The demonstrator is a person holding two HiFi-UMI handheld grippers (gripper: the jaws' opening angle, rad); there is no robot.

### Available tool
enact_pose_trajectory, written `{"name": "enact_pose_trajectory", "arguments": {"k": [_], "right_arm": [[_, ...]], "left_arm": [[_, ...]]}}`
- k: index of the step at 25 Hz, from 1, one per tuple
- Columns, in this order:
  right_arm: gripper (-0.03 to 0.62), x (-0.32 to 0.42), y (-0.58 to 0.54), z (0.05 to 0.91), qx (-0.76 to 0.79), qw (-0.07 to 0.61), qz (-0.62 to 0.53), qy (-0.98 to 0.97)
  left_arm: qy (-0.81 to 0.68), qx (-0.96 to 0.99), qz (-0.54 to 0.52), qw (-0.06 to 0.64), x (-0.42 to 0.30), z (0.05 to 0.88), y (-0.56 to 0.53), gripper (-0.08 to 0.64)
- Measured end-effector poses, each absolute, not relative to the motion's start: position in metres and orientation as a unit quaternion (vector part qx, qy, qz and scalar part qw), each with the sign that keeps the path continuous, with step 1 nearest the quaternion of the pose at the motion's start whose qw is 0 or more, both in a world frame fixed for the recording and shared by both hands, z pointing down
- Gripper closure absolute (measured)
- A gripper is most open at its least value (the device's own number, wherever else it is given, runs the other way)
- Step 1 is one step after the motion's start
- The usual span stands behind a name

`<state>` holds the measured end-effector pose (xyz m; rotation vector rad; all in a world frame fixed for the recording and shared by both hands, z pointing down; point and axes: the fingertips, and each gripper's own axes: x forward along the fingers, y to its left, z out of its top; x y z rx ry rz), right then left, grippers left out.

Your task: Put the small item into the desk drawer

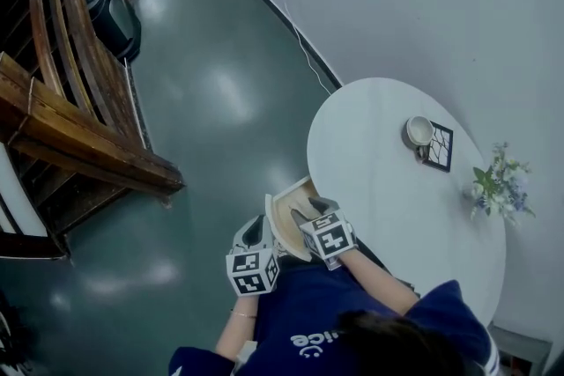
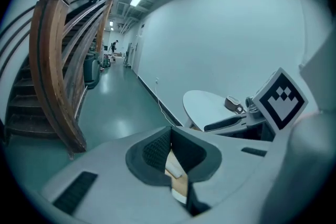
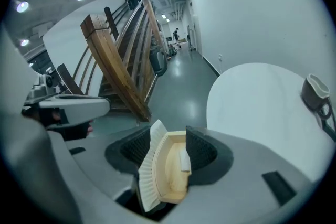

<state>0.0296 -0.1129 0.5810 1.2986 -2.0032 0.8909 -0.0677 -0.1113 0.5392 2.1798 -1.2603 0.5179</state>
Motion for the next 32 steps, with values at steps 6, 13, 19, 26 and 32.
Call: {"name": "enact_pose_trajectory", "arguments": {"k": [6,13,19,26,32], "right_arm": [[0.374,0.046,-0.111,0.556,0.521,0.264,0.306,-0.752],[0.376,0.061,-0.113,0.524,0.555,0.220,0.273,-0.754],[0.379,0.077,-0.113,0.502,0.589,0.195,0.246,-0.745],[0.391,0.094,-0.102,0.489,0.619,0.171,0.237,-0.729],[0.523,0.104,-0.096,0.479,0.644,0.164,0.214,-0.716]], "left_arm": [[-0.454,0.830,0.182,0.266,-0.053,0.526,-0.117,0.557],[-0.434,0.850,0.183,0.236,-0.038,0.514,-0.117,0.557],[-0.423,0.865,0.169,0.212,-0.032,0.498,-0.121,0.557],[-0.410,0.880,0.158,0.179,-0.021,0.478,-0.117,0.557],[-0.404,0.885,0.149,0.177,-0.015,0.472,-0.115,0.557]]}}
